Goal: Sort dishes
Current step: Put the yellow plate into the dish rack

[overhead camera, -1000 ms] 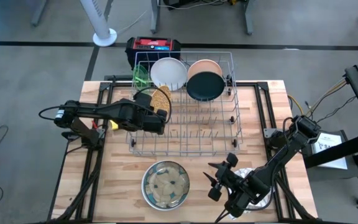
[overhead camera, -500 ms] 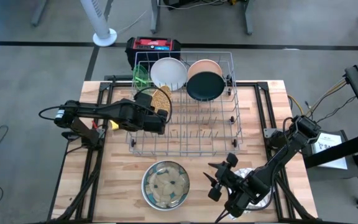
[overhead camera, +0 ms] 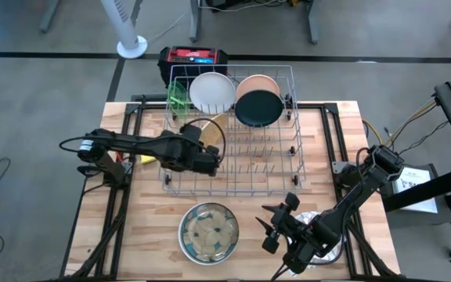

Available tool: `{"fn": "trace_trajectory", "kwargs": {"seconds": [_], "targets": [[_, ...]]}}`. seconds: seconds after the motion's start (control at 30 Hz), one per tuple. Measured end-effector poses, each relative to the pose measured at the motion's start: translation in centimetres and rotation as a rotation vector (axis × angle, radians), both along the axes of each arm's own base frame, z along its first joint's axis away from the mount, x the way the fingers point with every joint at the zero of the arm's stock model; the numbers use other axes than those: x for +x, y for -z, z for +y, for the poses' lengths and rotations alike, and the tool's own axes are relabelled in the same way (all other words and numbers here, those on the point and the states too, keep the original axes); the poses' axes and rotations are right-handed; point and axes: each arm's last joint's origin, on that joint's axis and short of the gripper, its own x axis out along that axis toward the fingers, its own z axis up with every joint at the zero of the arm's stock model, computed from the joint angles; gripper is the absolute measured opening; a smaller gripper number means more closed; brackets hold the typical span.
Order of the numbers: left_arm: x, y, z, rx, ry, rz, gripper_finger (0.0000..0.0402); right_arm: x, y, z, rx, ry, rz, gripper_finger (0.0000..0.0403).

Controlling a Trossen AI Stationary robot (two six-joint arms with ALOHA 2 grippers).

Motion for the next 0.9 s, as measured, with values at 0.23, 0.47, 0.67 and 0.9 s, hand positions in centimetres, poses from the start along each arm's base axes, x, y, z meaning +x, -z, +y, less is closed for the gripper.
{"fn": "trace_trajectory", "kwargs": {"seconds": [0.23, 0.47, 0.67, 0.9], "targets": [[-0.07, 0.05, -0.03, -0.025, -0.002, 0.007, 0.0045, 0.00, 0.00, 0.00, -0.001, -0.001, 0.001, 0.0186], [-0.06, 0.01, -0.24, -0.033, -0.001, -0.005, 0.0045, 0.00, 0.00, 0.00, -0.001, -0.001, 0.001, 0.0186], [-0.03, 0.04, -0.38, -0.057, 0.003, -0.008, 0.0045, 0.00, 0.00, 0.00, -0.001, -0.001, 0.001, 0.0186], [0.17, -0.03, -0.39, -0.052, 0.018, -0.022, 0.0045, 0.01, 0.00, 0.01, 0.001, -0.001, 0.000, 0.0186]]}}
